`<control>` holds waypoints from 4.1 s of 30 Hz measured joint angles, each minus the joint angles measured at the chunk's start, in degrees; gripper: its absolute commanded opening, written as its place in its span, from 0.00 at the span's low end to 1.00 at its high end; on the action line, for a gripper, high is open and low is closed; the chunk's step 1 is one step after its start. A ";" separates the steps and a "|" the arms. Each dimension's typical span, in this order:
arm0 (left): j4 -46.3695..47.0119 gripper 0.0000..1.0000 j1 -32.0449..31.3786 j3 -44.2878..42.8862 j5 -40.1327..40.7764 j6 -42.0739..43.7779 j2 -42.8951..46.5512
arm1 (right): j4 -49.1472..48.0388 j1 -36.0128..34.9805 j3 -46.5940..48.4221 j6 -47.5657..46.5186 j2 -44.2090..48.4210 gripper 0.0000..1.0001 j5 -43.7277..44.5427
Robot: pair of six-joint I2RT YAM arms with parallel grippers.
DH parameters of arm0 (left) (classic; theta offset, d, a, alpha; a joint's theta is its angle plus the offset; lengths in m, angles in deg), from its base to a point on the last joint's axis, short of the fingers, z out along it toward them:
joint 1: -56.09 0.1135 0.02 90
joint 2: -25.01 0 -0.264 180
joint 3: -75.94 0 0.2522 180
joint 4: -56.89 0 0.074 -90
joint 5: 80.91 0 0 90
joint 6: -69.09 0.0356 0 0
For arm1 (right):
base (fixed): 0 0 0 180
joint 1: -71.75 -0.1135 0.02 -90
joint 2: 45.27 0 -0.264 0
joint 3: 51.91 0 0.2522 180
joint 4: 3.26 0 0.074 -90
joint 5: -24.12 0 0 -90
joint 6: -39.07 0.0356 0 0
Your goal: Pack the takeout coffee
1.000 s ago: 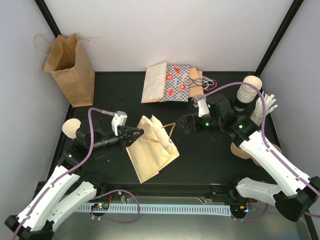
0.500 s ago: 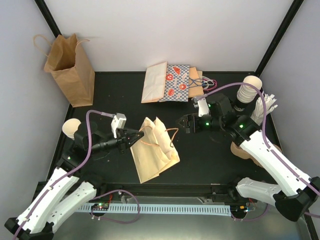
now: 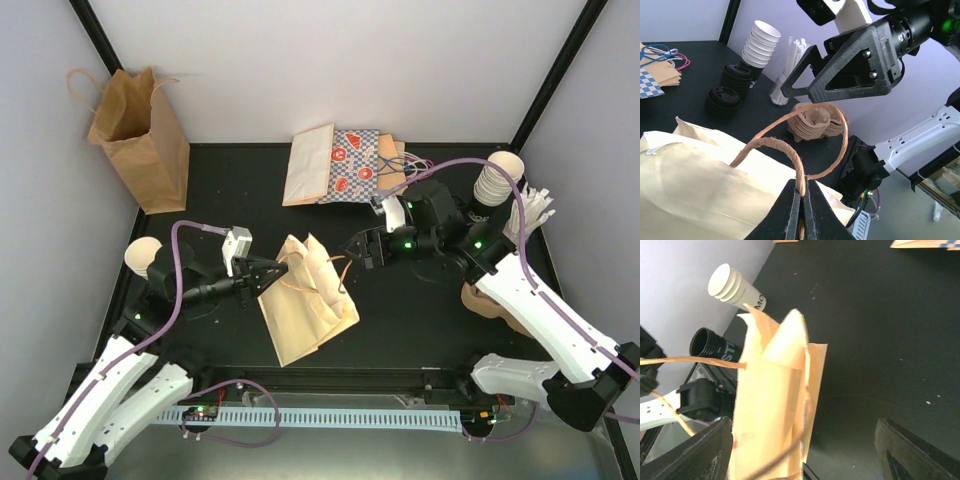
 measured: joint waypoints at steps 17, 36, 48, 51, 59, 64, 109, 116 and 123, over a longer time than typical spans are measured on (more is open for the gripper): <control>0.61 0.01 0.00 0.04 0.02 0.46 -0.17 | 9.49 -9.75 6.32 -0.85 -5.62 0.55 6.54; -18.69 0.02 0.00 -14.78 5.60 4.04 -6.51 | 16.96 -7.52 4.24 0.15 -1.95 0.07 34.93; -39.15 0.02 0.00 -30.95 18.71 4.31 -7.91 | 19.21 -5.62 5.01 0.81 -1.90 0.09 48.35; -42.56 0.01 0.00 -32.81 23.58 5.07 -8.94 | 19.58 -5.62 4.98 0.81 -1.90 0.11 49.24; -40.89 0.01 0.00 -31.76 18.91 6.58 -11.67 | 13.00 -5.55 -3.28 -0.35 -0.33 0.16 38.91; -32.98 0.02 0.00 -25.24 9.25 4.09 -13.44 | 6.69 -5.57 -11.02 -0.55 -0.55 0.18 29.44; -10.43 0.01 0.00 -15.26 -5.51 -6.58 -16.37 | -6.21 -14.67 -6.97 6.38 -7.91 0.01 6.25; -7.45 0.02 0.00 -14.84 -6.19 -8.83 -15.47 | -9.22 -14.75 -10.95 9.14 -10.32 0.01 7.52; -3.28 0.02 0.00 -13.81 -7.17 -10.56 -14.82 | -12.74 -15.04 -11.52 9.53 -11.41 0.01 5.46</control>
